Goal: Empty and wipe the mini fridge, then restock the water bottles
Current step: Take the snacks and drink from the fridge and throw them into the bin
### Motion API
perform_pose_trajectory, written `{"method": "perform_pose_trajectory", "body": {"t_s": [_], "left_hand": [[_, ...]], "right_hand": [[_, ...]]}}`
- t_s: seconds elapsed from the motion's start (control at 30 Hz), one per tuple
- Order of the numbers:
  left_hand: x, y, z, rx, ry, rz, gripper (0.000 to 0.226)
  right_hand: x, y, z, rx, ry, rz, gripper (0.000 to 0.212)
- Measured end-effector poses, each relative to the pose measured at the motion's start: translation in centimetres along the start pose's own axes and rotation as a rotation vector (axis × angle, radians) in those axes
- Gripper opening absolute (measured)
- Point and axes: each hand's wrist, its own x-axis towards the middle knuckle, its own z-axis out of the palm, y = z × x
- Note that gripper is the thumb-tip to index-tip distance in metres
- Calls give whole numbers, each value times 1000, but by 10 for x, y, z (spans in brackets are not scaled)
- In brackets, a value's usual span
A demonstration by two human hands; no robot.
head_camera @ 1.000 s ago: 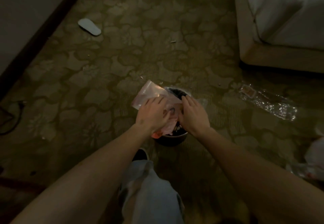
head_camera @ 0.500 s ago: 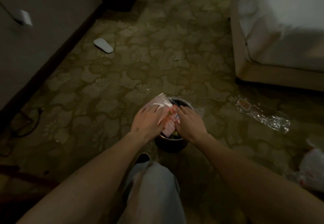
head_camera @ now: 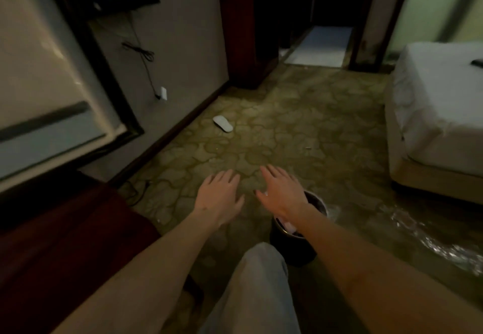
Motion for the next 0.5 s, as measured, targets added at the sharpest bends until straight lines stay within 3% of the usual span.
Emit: {"method": "perform_pose_trajectory", "body": {"t_s": [0.27, 0.5], "left_hand": [[-88, -55, -117, 23, 169, -124, 65], [-191, -123, -190, 151, 303, -303, 66]], "right_hand": [[-30, -122, -76, -37, 131, -219, 71], [-54, -240, -111, -9, 145, -422, 72]]}}
